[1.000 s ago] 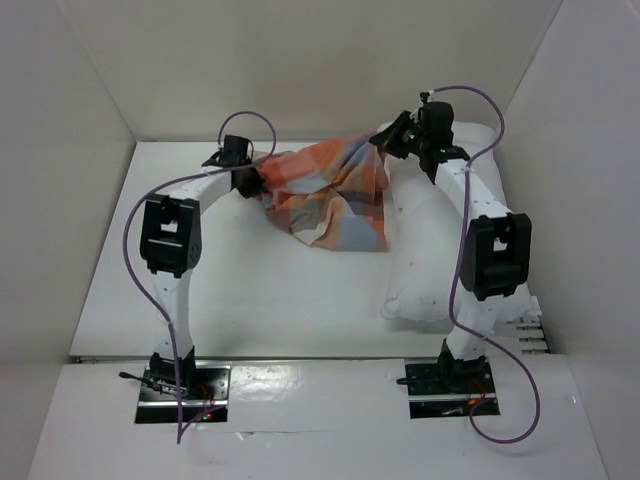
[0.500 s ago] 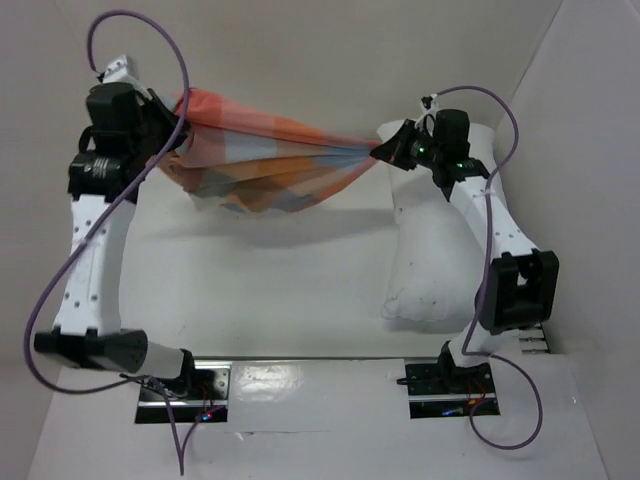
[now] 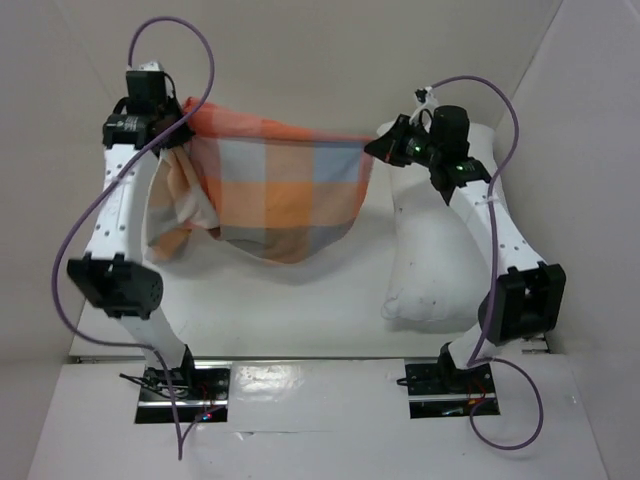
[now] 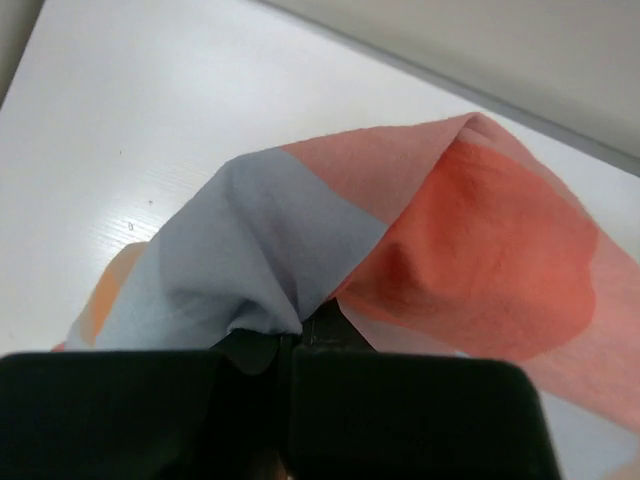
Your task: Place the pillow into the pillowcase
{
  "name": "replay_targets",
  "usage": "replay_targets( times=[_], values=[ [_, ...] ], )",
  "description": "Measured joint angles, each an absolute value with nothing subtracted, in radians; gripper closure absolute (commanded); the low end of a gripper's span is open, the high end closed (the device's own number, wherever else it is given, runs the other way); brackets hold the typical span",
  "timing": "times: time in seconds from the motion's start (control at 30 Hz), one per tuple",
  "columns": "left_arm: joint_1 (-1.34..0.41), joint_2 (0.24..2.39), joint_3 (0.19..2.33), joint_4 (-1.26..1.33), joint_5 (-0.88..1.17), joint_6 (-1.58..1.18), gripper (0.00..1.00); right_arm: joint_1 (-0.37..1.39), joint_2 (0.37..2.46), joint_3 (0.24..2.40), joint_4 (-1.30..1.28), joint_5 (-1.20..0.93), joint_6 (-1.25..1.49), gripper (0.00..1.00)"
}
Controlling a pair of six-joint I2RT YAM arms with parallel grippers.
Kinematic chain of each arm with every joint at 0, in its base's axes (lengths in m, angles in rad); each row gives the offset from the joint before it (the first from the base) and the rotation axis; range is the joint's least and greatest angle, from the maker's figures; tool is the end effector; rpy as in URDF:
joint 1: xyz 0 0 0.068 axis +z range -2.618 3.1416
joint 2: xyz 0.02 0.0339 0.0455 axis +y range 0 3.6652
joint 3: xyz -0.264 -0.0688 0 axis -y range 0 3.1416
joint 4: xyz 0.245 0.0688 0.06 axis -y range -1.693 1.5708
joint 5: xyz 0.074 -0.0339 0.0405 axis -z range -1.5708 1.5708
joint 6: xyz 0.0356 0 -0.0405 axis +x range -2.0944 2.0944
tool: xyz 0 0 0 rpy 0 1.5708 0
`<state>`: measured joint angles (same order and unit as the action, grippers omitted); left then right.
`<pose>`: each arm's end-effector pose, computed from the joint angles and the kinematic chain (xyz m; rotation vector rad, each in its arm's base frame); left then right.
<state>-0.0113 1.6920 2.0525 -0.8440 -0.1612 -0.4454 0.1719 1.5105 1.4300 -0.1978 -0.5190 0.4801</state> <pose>0.3567 0.0017 0.4674 -0.5385 1.9776 -0.1190 0.3458 0.0780 0.3883 -0.0834 1.9132 0.9259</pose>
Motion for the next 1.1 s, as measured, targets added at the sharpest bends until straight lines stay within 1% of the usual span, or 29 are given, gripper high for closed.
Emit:
replay_targets(
  times=[0.03, 0.07, 0.1, 0.13, 0.17, 0.2, 0.23, 0.27, 0.33, 0.37, 0.43, 0.47, 0.5, 0.53, 0.57, 0.6, 0.63, 0.7, 0.73, 0.77, 0.8, 0.83, 0.87, 0.93, 1.0, 1.1],
  values=[
    [0.003, 1.759, 2.064, -0.829, -0.165, -0.446, 0.96, 0.181, 1.542, 1.451, -0.188, -0.512, 0.48, 1.0],
    [0.014, 1.827, 2.074, -0.81, -0.175, -0.446, 0.84, 0.194, 1.583, 1.481, -0.183, -0.509, 0.479, 1.0],
    [0.022, 1.891, 2.085, -0.796, -0.185, -0.443, 0.67, 0.208, 1.631, 1.517, -0.183, -0.508, 0.478, 0.97],
    [0.028, 1.963, 2.109, -0.796, -0.192, -0.435, 0.32, 0.226, 1.697, 1.575, -0.181, -0.509, 0.477, 0.81],
    [0.031, 2.048, 2.166, -0.811, -0.195, -0.423, 0.28, 0.239, 1.765, 1.643, -0.19, -0.511, 0.473, 0.59],
    [0.033, 2.124, 2.219, -0.814, -0.196, -0.421, 0.2, 0.252, 1.858, 1.74, -0.211, -0.516, 0.464, 0.23],
    [0.035, 2.183, 2.254, -0.816, -0.197, -0.415, 0.13, 0.261, 1.938, 1.828, -0.224, -0.514, 0.456, 0.15],
    [0.035, 2.219, 2.263, -0.82, -0.197, -0.411, 0.09, 0.271, 2.024, 1.922, -0.244, -0.502, 0.434, 0.12],
    [0.028, 2.228, 2.219, -0.841, -0.199, -0.397, 0.05, 0.284, 2.159, 2.057, -0.305, -0.453, 0.416, 0.08],
    [0.022, 2.209, 2.188, -0.846, -0.207, -0.391, 0.05, 0.287, 2.193, 2.078, -0.333, -0.425, 0.41, 0.07],
    [0.007, 2.15, 2.134, -0.847, -0.223, -0.384, 0.1, 0.287, 2.213, 2.06, -0.385, -0.367, 0.406, 0.07],
    [0.001, 2.108, 2.109, -0.85, -0.236, -0.376, 0.15, 0.287, 2.203, 2.027, -0.392, -0.335, 0.406, 0.12],
    [-0.007, 2.066, 2.093, -0.854, -0.247, -0.372, 0.25, 0.287, 2.184, 1.984, -0.39, -0.302, 0.405, 0.14],
    [-0.013, 2.013, 2.075, -0.854, -0.258, -0.37, 0.44, 0.287, 2.149, 1.923, -0.39, -0.266, 0.405, 0.17],
    [-0.017, 1.964, 2.054, -0.85, -0.265, -0.379, 0.51, 0.289, 2.118, 1.877, -0.398, -0.216, 0.407, 0.25],
    [-0.016, 1.902, 2.021, -0.846, -0.274, -0.379, 0.54, 0.29, 2.084, 1.835, -0.403, -0.197, 0.406, 0.31],
    [-0.014, 1.842, 1.979, -0.836, -0.284, -0.379, 0.5, 0.292, 2.043, 1.785, -0.395, -0.164, 0.406, 0.34],
    [-0.001, 1.724, 1.858, -0.807, -0.294, -0.407, 0.36, 0.301, 1.96, 1.697, -0.394, -0.105, 0.404, 0.34],
    [0.009, 1.672, 1.784, -0.807, -0.296, -0.446, 0.27, 0.311, 1.919, 1.651, -0.385, -0.081, 0.403, 0.27],
    [0.017, 1.639, 1.724, -0.815, -0.297, -0.449, 0.27, 0.324, 1.886, 1.614, -0.383, -0.065, 0.402, 0.2],
    [0.033, 1.616, 1.653, -0.792, -0.293, -0.476, 0.15, 0.345, 1.855, 1.576, -0.378, -0.047, 0.401, 0.14],
    [0.048, 1.606, 1.579, -0.775, -0.285, -0.488, 0.12, 0.368, 1.836, 1.549, -0.376, -0.03, 0.399, 0.05],
    [0.071, 1.608, 1.515, -0.77, -0.273, -0.508, 0.08, 0.393, 1.823, 1.525, -0.376, -0.017, 0.399, 0.02],
    [0.128, 1.639, 1.405, -0.759, -0.235, -0.542, 0.04, 0.435, 1.817, 1.478, -0.371, -0.003, 0.397, 0.02],
    [0.185, 1.668, 1.332, -0.753, -0.202, -0.563, 0.04, 0.463, 1.81, 1.407, -0.352, -0.014, 0.408, 0.02],
    [0.236, 1.686, 1.303, -0.744, -0.179, -0.59, 0.04, 0.478, 1.805, 1.293, -0.329, -0.033, 0.429, 0.01]
  ],
)
